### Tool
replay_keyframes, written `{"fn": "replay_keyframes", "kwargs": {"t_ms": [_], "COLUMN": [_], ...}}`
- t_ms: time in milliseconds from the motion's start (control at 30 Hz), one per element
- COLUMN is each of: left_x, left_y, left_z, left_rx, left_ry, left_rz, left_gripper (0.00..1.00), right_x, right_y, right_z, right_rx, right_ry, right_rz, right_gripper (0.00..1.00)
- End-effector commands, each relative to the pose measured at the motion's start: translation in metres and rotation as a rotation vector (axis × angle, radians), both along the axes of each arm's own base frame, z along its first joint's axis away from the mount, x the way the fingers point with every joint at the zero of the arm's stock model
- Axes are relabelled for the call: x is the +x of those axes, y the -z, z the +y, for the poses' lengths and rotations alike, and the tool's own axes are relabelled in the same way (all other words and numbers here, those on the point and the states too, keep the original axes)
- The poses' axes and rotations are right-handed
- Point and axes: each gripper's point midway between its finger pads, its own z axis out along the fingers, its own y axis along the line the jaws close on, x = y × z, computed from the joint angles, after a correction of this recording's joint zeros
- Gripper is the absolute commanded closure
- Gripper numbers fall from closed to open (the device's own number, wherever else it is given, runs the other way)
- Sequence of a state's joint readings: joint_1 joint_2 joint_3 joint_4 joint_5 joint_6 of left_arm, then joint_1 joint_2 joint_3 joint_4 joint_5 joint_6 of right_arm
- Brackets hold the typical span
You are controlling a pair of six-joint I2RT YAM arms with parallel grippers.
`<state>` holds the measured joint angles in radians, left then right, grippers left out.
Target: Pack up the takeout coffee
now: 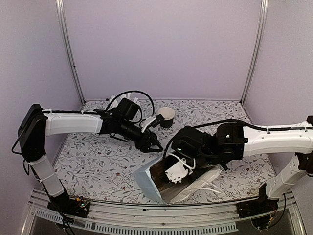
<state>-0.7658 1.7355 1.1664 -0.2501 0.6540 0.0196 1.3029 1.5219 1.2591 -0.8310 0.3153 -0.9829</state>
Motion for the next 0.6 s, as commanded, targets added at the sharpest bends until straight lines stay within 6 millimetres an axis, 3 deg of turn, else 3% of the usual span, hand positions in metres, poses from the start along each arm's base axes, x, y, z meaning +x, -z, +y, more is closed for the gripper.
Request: {"fn": "replay_keyframes", "kwargs": {"t_ms": [0,233,567], "left_x": [0.017,0.029,0.030], "left_y": [-0.029,-0.045,-0.052], "left_z": [0.008,0.024,0.028], "left_rx": [-0.040,-0.065,-0.079], "left_ry": [-0.038,-0.082,-0.085], "left_rz": [-0.063,-0.100,-0.104], "left_gripper": [0.35,0.34,0.34], "right_x": [-0.008,-0.015,-0.031], "right_y": [0.002,0.014,0.014], "right_z": [-0.001,-0.007,-0.011], "right_rx": [-0.030,-0.136,-0.241], "right_ry": [0.036,0.063,0.102], "right_rz": [0.130,0.249,0.456], "right_gripper": [0.51,0.51,0.51]}}
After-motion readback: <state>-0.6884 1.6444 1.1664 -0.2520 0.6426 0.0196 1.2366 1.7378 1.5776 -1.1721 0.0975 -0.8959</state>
